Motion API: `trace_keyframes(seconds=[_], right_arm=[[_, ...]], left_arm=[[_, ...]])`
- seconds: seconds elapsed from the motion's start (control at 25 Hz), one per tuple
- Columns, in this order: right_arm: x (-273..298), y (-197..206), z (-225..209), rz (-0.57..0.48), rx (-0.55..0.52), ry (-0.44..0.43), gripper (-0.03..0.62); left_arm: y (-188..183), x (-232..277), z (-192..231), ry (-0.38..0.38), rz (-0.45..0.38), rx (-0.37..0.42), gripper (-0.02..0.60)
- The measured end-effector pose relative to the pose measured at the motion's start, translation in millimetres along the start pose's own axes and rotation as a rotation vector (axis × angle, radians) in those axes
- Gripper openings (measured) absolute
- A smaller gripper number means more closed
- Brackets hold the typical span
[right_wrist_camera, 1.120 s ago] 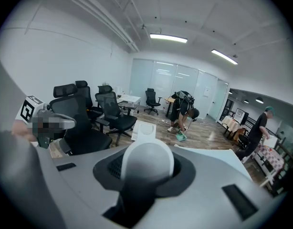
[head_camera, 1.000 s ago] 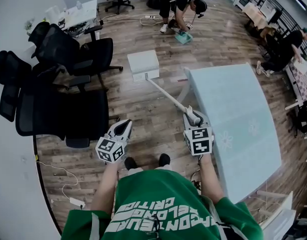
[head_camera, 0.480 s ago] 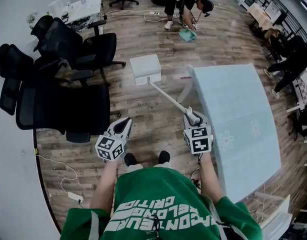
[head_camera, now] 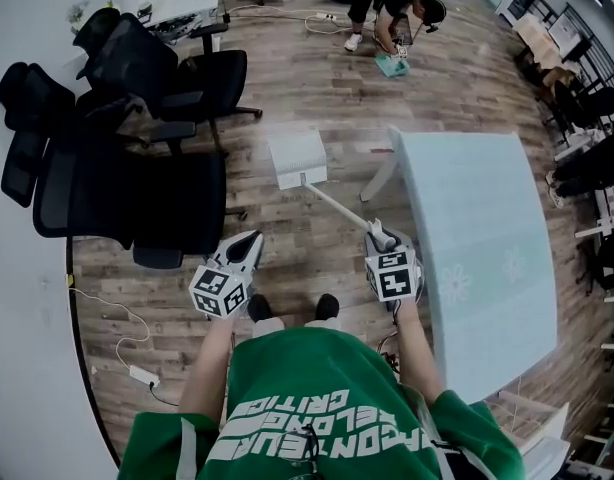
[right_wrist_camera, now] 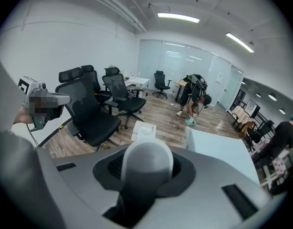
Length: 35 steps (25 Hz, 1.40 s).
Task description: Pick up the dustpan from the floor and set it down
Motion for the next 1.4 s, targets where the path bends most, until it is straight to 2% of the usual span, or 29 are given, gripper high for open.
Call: trace_keyframes(seconds=[0.36, 0.8, 1.08, 1.4], right_arm=[[36, 39, 24, 0.134, -0.054, -0.074, 0.11], [80, 79, 68, 0.277, -0.167, -0.187, 0.11], [103, 98, 105, 0.34, -0.229, -0.258, 0.11], [141, 117, 141, 0.377, -0.287, -0.32, 0.11]], left_arm=[[9, -21, 13, -0.068, -0.011, -0.033, 0.002], [23, -69, 34, -0.196, -0.04, -0.08, 0.002], [35, -104, 40, -0.265, -0.054, -0.114, 0.002], [46, -129, 39, -0.308, -0.041, -0.126, 0.002]])
Point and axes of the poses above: the fingertips, and each gripper's own axes: x forward along the fingers, z to its left, y out of its underside, the point moved 3 cm from there along -x, backward along the fingers, and after that the axes turned 9 degrees about -z, right-handed, at the moved point
